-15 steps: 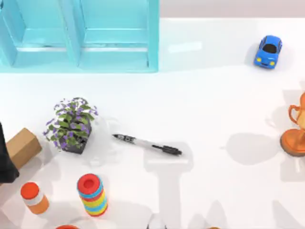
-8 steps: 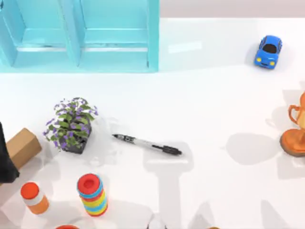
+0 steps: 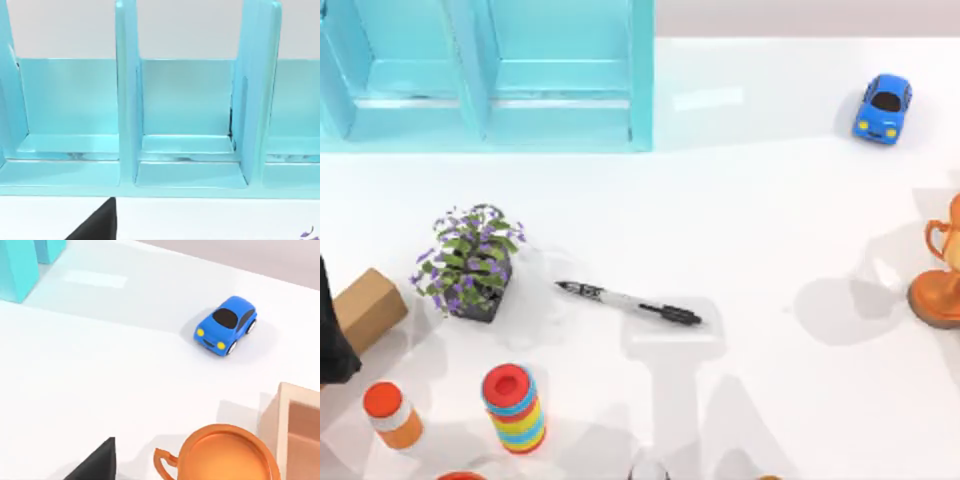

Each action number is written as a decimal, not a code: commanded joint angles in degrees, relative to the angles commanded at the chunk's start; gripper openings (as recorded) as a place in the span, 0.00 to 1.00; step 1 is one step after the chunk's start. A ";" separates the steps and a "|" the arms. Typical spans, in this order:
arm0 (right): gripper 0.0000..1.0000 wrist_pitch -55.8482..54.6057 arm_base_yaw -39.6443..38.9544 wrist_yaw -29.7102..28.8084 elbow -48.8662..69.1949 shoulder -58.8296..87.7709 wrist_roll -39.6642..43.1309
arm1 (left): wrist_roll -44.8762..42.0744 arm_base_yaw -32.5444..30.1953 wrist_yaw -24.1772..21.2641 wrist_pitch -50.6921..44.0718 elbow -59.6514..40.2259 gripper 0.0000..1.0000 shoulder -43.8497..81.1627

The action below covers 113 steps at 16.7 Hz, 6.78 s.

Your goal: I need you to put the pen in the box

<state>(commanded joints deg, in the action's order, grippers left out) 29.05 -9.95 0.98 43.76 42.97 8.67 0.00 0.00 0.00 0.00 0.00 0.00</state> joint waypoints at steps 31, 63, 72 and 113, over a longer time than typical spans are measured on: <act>1.00 73.22 -29.10 6.26 122.58 116.69 23.38 | 0.00 0.00 0.00 0.00 0.00 1.00 0.00; 0.10 84.15 -31.01 5.99 165.02 147.85 21.70 | 0.00 0.00 0.00 0.00 0.00 1.00 0.00; 0.00 84.15 -31.01 5.99 165.02 147.85 21.70 | 0.00 0.00 0.00 0.00 0.00 1.00 0.00; 0.00 65.69 28.40 -9.48 85.89 84.82 -54.36 | 0.00 0.00 0.00 0.00 0.00 1.00 0.00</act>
<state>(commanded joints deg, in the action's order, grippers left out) 94.74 18.44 -8.50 129.66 127.79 -45.69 0.00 0.00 0.00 0.00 0.00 0.00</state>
